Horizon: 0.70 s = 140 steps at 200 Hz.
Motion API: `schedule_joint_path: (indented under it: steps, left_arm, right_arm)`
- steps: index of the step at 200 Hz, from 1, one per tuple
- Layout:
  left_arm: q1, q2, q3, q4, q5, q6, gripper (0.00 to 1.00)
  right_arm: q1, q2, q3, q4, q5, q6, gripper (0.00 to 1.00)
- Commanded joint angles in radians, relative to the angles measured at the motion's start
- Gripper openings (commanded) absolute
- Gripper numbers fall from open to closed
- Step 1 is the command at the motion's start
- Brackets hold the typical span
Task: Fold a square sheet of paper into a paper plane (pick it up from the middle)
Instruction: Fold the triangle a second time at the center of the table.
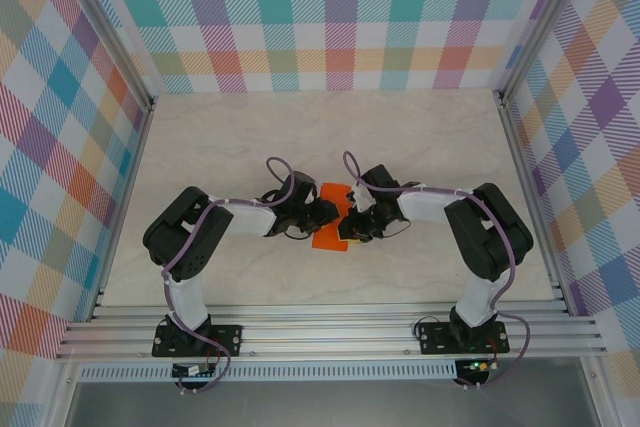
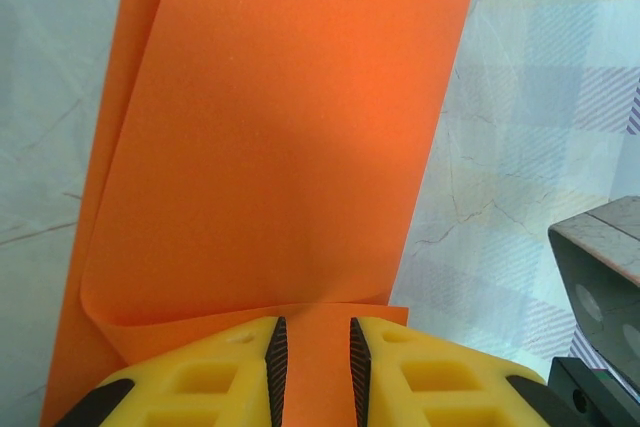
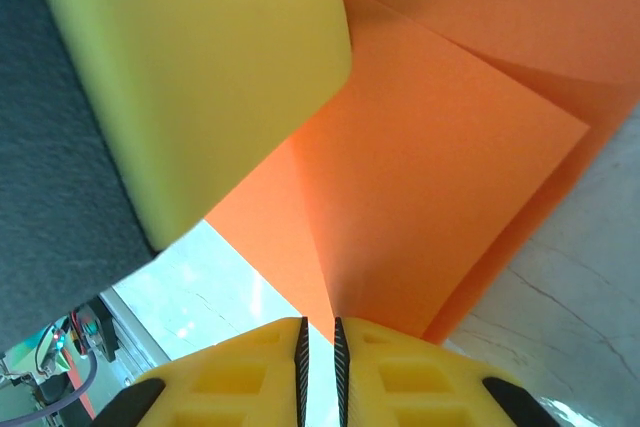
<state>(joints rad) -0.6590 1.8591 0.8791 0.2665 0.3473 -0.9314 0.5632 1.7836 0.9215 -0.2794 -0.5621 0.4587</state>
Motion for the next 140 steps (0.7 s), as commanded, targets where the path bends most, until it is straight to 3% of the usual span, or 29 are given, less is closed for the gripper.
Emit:
schedule_joint_path:
  steps: [1, 66, 140]
  left_arm:
    - [-0.010, 0.019, -0.025, -0.030, -0.013, 0.003, 0.26]
    - [-0.010, 0.022, -0.027, -0.027, -0.011, 0.003, 0.26]
    - [-0.010, 0.018, -0.030, -0.024, -0.010, 0.002, 0.26]
  right_arm:
    - [0.004, 0.005, -0.026, -0.047, 0.015, -0.024, 0.17]
    - [0.004, -0.002, -0.037, -0.096, 0.077, -0.040, 0.17]
    - [0.013, -0.141, -0.051, -0.015, -0.034, 0.039, 0.17]
